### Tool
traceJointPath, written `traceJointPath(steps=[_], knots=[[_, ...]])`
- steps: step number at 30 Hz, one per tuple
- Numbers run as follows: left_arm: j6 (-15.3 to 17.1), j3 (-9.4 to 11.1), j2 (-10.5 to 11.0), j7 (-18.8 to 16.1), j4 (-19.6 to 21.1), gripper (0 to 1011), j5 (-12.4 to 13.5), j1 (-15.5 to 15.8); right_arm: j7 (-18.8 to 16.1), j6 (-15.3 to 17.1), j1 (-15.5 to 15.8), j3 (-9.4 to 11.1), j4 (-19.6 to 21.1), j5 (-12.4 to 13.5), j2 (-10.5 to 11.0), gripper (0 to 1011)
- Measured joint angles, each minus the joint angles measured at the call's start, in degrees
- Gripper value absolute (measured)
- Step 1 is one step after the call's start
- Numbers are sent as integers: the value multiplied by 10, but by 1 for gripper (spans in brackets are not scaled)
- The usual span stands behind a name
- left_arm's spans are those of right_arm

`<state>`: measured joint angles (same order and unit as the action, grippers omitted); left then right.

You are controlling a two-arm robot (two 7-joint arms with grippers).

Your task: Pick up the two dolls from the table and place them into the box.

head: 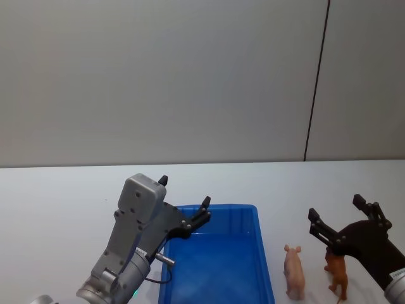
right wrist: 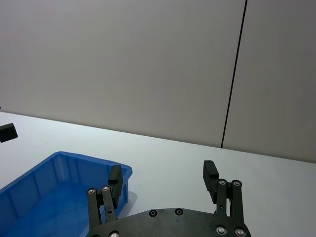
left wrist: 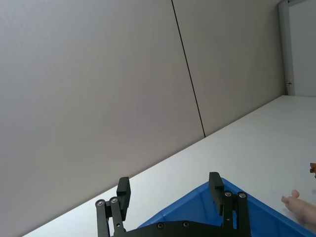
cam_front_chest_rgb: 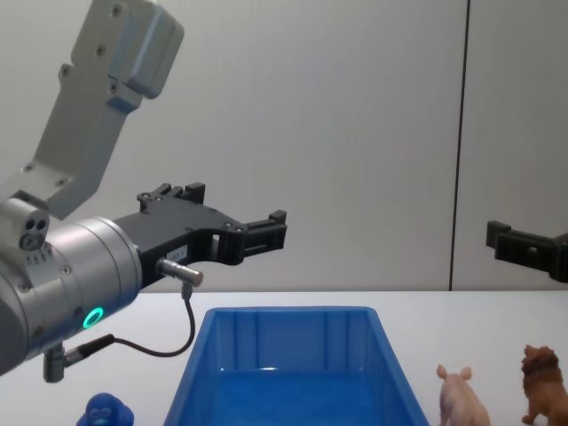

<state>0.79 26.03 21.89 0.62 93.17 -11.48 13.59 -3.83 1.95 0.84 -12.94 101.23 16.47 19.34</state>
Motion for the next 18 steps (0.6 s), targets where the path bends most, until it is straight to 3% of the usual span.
traceJointPath(steps=[8, 18], knots=[[0, 0, 0, 0, 0, 1002, 0, 0, -2, 0, 0, 2, 0, 2, 2, 1003], [0, 0, 0, 0, 0, 1002, 0, 0, -22, 8, 10, 18, -3, 27, 24, 1003]])
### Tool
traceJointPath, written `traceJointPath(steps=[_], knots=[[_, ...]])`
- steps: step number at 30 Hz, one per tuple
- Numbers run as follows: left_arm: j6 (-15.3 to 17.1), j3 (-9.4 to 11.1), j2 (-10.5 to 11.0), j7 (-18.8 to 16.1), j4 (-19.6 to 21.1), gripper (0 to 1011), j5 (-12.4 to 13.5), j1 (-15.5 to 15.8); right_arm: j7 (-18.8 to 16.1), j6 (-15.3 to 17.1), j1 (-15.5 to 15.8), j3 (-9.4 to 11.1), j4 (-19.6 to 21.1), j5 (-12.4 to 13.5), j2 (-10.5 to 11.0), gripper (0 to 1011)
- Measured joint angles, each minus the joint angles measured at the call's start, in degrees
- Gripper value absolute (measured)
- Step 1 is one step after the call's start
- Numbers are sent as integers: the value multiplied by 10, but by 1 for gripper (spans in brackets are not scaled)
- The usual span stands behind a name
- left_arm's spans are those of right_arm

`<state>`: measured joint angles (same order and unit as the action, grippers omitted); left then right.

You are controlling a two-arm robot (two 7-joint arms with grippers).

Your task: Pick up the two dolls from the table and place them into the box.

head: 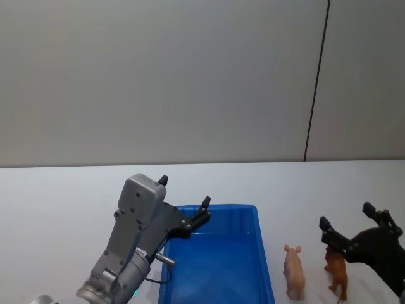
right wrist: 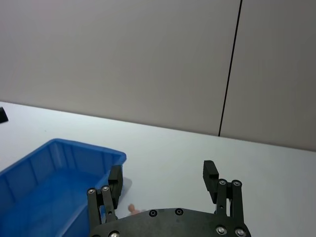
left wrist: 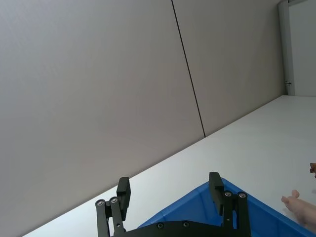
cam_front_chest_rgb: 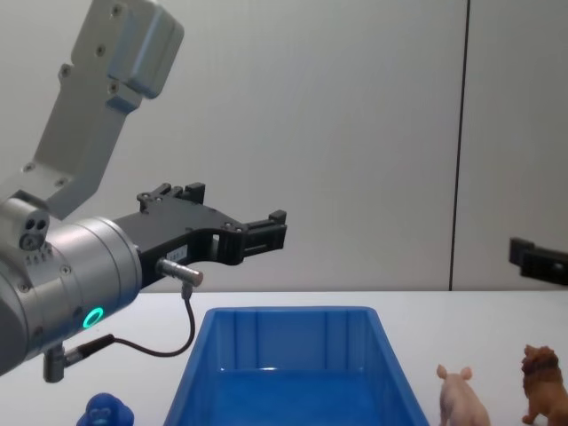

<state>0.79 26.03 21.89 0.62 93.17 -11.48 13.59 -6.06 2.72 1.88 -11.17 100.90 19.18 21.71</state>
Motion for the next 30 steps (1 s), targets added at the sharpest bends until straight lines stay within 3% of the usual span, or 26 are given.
traceJointPath(steps=[14, 30], knots=[[0, 0, 0, 0, 0, 1002, 0, 0, -35, 36, 21, 22, -24, 24, 38, 1003], [0, 0, 0, 0, 0, 1002, 0, 0, -67, 69, 9, 18, -71, 11, 37, 1003]])
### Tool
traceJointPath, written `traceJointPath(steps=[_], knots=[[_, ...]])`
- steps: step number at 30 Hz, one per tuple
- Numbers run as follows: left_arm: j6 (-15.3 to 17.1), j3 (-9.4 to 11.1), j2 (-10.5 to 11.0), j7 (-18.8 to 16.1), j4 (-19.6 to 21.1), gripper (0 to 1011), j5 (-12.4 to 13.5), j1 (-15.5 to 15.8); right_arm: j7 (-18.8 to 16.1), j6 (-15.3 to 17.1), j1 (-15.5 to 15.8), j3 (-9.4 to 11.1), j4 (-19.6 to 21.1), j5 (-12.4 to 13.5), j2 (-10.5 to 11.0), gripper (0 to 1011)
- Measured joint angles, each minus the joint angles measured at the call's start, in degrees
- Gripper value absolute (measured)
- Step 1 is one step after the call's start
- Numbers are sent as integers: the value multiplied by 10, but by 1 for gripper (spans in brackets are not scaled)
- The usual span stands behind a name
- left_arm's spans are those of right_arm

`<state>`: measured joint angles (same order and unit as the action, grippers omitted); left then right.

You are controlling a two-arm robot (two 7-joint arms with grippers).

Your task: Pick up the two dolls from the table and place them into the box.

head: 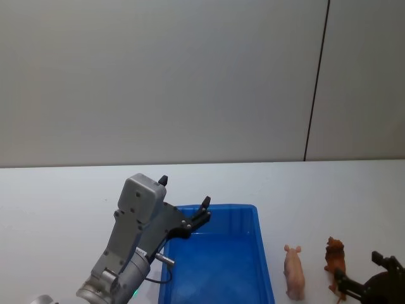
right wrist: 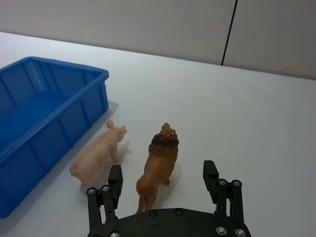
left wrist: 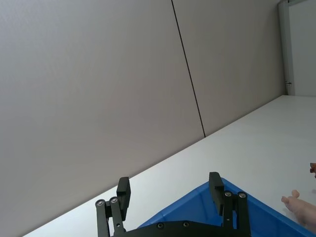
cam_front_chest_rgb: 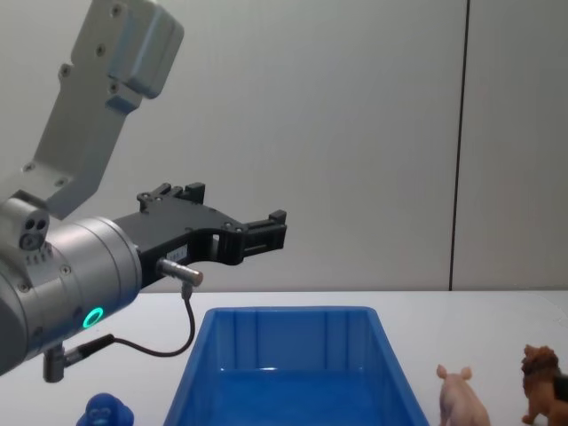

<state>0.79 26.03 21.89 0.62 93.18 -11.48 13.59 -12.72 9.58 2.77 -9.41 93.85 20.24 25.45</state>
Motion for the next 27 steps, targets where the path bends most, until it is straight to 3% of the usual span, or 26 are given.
traceJointPath(steps=[19, 27], knots=[[0, 0, 0, 0, 0, 1001, 0, 0, -12, 36, -33, -15, -51, 7, -27, 998], [0, 0, 0, 0, 0, 1002, 0, 0, -10, 48, -51, -20, -76, 13, -41, 810]])
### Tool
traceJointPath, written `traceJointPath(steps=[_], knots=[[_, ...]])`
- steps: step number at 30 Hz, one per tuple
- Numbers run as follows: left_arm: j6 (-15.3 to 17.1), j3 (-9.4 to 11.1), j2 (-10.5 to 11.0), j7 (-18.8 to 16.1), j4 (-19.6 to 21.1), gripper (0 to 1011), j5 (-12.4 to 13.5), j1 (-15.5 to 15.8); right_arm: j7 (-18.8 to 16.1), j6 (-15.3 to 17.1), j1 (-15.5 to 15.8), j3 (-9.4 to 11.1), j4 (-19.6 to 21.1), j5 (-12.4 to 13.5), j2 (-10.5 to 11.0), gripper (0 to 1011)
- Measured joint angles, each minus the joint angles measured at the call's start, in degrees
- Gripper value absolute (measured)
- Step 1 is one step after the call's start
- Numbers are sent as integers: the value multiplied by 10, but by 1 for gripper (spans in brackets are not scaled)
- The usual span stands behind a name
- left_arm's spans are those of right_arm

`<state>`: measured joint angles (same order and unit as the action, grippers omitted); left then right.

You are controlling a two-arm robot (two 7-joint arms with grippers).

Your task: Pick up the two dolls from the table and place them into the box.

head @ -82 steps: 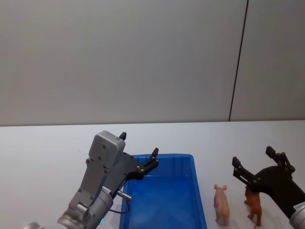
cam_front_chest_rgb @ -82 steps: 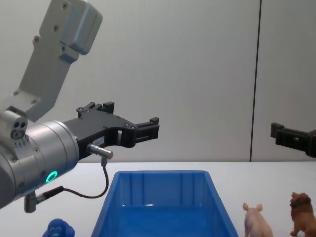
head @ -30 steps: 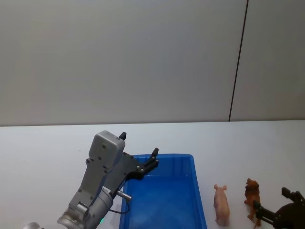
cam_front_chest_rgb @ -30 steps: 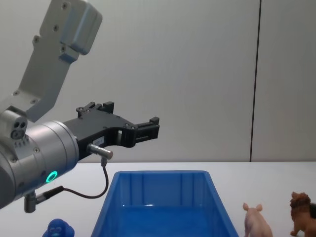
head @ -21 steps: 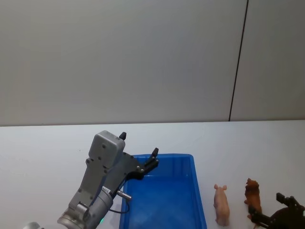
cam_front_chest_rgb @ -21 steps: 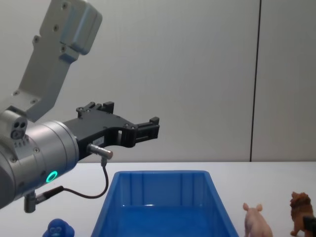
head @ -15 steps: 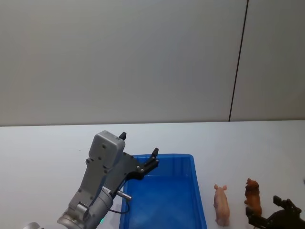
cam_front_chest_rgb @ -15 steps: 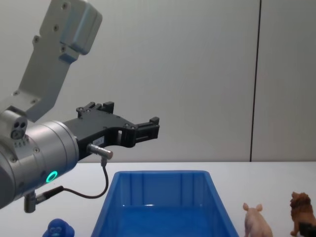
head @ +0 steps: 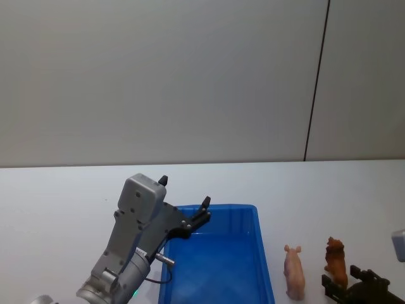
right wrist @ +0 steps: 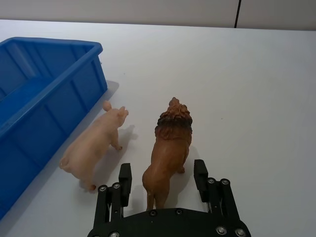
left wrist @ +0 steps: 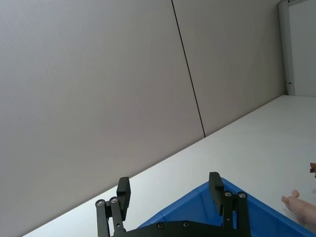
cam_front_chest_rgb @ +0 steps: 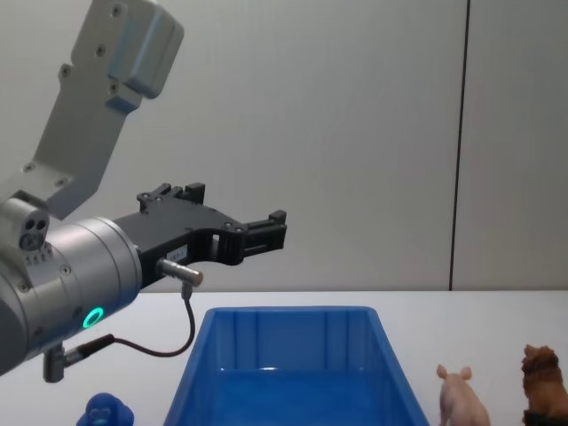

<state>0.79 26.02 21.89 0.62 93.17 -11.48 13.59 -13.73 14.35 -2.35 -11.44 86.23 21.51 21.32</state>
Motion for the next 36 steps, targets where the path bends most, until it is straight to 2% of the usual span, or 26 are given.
traceJointPath(steps=[6, 7, 11, 12, 17, 28, 36], knots=[[0, 0, 0, 0, 0, 1001, 0, 0, 1, 5, -11, -3, -14, 1, -7, 654], [0, 0, 0, 0, 0, 1002, 0, 0, 1, 6, -13, -3, -17, 1, -9, 595], [0, 0, 0, 0, 0, 1002, 0, 0, 1, 8, -19, -4, -24, 1, -12, 481], [0, 0, 0, 0, 0, 1002, 0, 0, 1, 8, -20, -5, -26, 1, -13, 424], [0, 0, 0, 0, 0, 1001, 0, 0, 2, 8, -24, -5, -28, 2, -15, 299], [0, 0, 0, 0, 0, 1002, 0, 0, 3, -18, -26, 0, -13, -5, -11, 297], [0, 0, 0, 0, 0, 1002, 0, 0, -23, -43, -33, 5, 11, -11, -4, 297]])
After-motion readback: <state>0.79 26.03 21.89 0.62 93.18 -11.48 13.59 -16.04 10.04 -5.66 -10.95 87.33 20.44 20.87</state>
